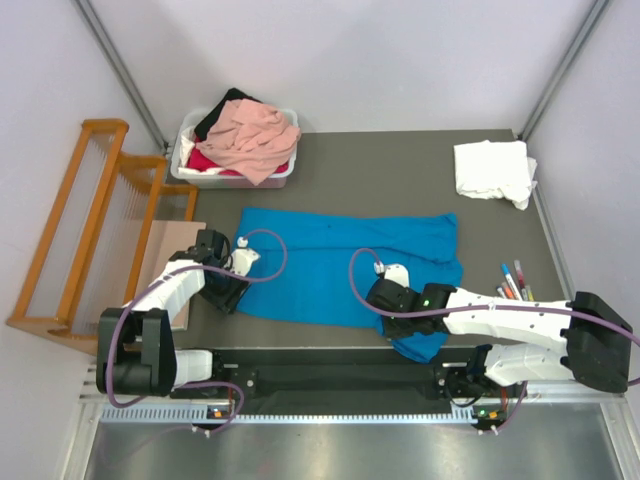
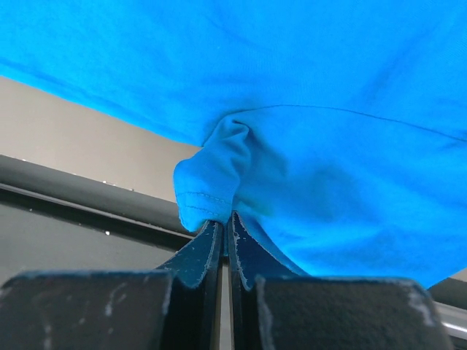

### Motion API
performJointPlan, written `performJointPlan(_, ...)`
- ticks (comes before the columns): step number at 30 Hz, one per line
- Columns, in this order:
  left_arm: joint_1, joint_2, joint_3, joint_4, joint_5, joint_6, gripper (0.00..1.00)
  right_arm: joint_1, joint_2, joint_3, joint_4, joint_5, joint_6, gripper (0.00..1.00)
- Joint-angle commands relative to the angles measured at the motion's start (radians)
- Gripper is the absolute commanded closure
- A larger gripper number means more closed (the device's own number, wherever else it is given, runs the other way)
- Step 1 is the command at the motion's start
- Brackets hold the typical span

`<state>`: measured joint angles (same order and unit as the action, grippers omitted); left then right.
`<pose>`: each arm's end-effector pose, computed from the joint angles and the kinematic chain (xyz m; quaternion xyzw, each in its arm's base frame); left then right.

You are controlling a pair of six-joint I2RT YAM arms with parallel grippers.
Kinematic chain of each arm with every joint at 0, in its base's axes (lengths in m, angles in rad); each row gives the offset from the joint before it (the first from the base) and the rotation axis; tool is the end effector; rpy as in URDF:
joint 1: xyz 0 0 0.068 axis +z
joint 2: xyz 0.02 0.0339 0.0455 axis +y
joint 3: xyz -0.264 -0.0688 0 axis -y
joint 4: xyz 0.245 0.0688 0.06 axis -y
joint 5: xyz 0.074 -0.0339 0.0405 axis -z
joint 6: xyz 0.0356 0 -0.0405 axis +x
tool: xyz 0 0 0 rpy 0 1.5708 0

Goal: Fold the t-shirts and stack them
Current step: Fold the tshirt

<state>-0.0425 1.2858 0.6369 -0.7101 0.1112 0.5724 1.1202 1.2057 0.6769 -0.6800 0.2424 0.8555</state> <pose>0.1999 -0.0125 0.1597 0.3061 0.9445 -0.0257 0.1163 0.0974 0.1817 0.1868 -0.1073 0.9708 0.0837 0.1977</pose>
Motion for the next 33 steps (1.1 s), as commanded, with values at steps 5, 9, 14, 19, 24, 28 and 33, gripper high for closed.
performJointPlan(5, -0.005, 0.0, 0.018, 0.069, 0.021, -0.026, 0.55, -0.011, -0.001, 0.018, 0.034, -0.006, -0.006, 1.0)
performJointPlan(9, -0.003, -0.013, 0.021, 0.06, 0.021, -0.022, 0.72, -0.011, -0.005, 0.013, 0.039, -0.008, -0.006, 1.0)
performJointPlan(14, -0.003, -0.014, 0.066, 0.04, 0.015, -0.019, 0.83, -0.017, -0.003, 0.023, 0.045, -0.008, -0.013, 1.0)
performJointPlan(19, -0.003, -0.017, 0.17, -0.04, 0.051, 0.0, 0.74, -0.048, -0.021, 0.084, 0.008, 0.023, -0.056, 1.0)
performJointPlan(24, -0.003, -0.023, 0.224, -0.1, 0.061, 0.02, 0.55, -0.112, -0.098, 0.127, -0.036, 0.038, -0.087, 1.0)
performJointPlan(28, -0.003, -0.049, 0.218, -0.163, 0.068, 0.053, 0.51, -0.12, -0.169, 0.124, -0.076, 0.029, -0.075, 1.0)
performJointPlan(33, -0.003, -0.094, 0.201, -0.221, 0.065, 0.09, 0.5, -0.097, -0.268, 0.046, -0.125, -0.067, -0.007, 1.0)
